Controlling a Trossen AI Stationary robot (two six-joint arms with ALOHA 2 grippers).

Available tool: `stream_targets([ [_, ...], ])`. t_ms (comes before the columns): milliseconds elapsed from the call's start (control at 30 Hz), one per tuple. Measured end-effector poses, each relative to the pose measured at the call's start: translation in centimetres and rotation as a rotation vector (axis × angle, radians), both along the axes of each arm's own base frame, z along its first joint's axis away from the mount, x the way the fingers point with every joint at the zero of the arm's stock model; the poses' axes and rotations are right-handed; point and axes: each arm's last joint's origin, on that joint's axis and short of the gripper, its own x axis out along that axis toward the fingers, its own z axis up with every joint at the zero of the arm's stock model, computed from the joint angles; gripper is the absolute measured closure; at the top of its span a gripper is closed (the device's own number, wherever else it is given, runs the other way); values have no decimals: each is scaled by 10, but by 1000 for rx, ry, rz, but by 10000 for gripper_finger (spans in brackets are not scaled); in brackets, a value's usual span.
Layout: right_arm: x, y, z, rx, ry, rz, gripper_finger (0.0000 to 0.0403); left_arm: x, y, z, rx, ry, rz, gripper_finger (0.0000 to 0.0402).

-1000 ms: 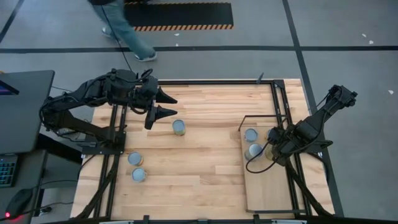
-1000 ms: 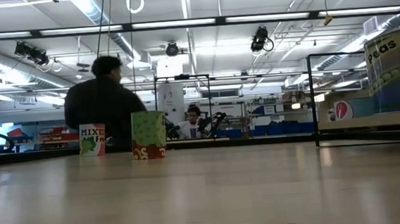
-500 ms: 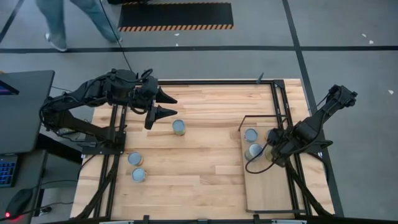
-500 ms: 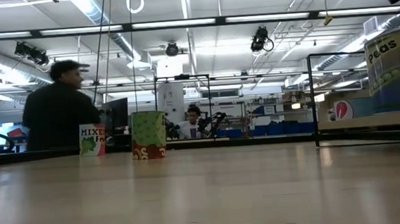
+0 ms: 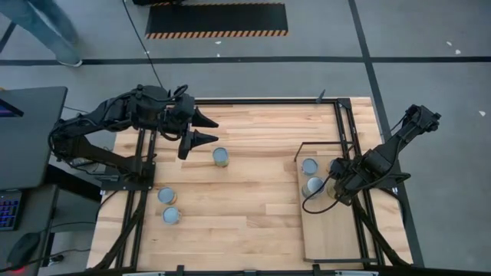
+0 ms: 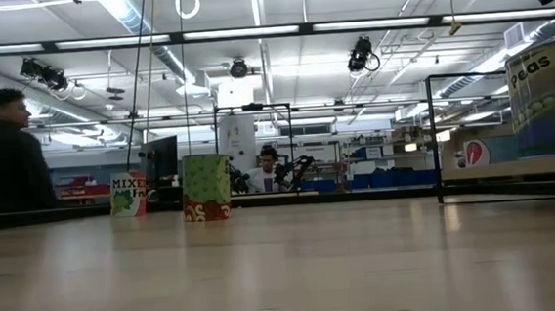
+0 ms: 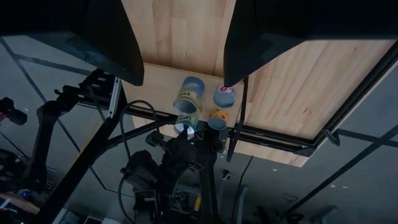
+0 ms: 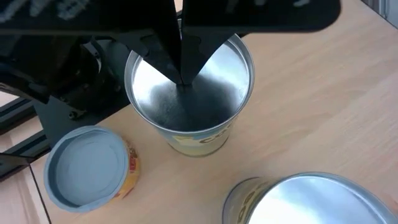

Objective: Pick and place cans onto a shelf
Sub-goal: Put the canned carrots on the shelf

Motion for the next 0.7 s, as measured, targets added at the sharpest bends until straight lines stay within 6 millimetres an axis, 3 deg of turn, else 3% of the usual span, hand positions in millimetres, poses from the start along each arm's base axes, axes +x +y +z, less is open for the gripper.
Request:
stream_targets([
  [700, -1, 1, 0, 39, 27, -1, 400, 0, 0, 0, 10, 0, -4, 175],
])
